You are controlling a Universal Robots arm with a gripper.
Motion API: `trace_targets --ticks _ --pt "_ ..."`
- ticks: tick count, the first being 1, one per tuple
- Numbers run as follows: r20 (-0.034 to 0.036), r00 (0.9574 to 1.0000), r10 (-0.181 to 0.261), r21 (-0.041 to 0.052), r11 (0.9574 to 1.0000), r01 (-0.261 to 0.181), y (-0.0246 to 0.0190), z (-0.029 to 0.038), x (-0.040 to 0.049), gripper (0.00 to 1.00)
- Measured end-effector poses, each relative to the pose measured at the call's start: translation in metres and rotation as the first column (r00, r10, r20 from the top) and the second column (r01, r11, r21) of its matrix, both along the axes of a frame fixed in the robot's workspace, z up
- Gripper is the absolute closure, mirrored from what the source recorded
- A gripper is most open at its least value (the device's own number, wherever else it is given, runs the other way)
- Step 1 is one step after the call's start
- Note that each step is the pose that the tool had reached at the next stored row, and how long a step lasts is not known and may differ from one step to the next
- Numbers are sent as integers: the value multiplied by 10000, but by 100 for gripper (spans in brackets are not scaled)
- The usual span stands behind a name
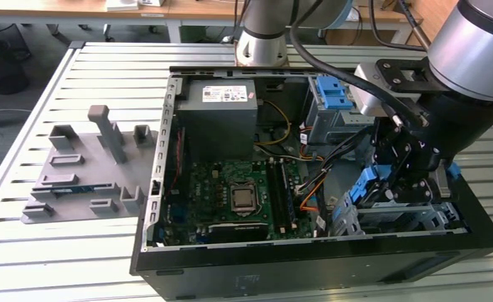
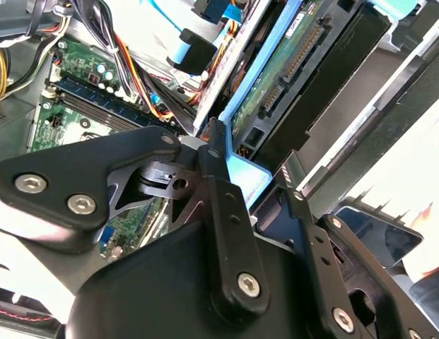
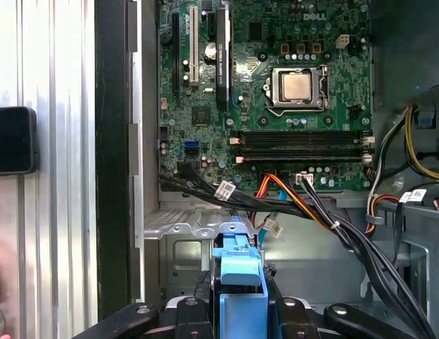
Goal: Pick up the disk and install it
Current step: 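Insert the disk into the insertion slot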
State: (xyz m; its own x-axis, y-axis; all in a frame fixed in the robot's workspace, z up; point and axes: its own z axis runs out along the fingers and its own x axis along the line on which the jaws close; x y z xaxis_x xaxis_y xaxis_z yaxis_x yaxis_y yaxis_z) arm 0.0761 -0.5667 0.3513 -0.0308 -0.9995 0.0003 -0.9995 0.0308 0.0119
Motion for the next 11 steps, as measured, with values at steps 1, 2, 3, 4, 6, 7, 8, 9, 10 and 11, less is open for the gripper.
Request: trace_targets --ticks 1,2,3,4,6,7,8,9,10,11 --pt "0 10000 0 0 10000 0 0 0 0 64" --pt "0 10000 0 0 10000 0 0 0 0 64" --pt "0 10000 0 0 10000 0 0 0 0 64" --pt "0 10000 0 1 10000 0 0 -1 0 64" --pt "0 10000 -1 0 10000 1 0 -1 0 62" --pt "0 10000 -1 1 10000 1 0 -2 0 56" --pt "1 10000 0 2 10000 0 0 -2 0 56" --pt "0 10000 0 1 10000 0 0 -2 0 56" --pt "0 10000 0 1 10000 0 0 -2 0 56" --pt "0 10000 0 1 10000 0 0 -2 0 56"
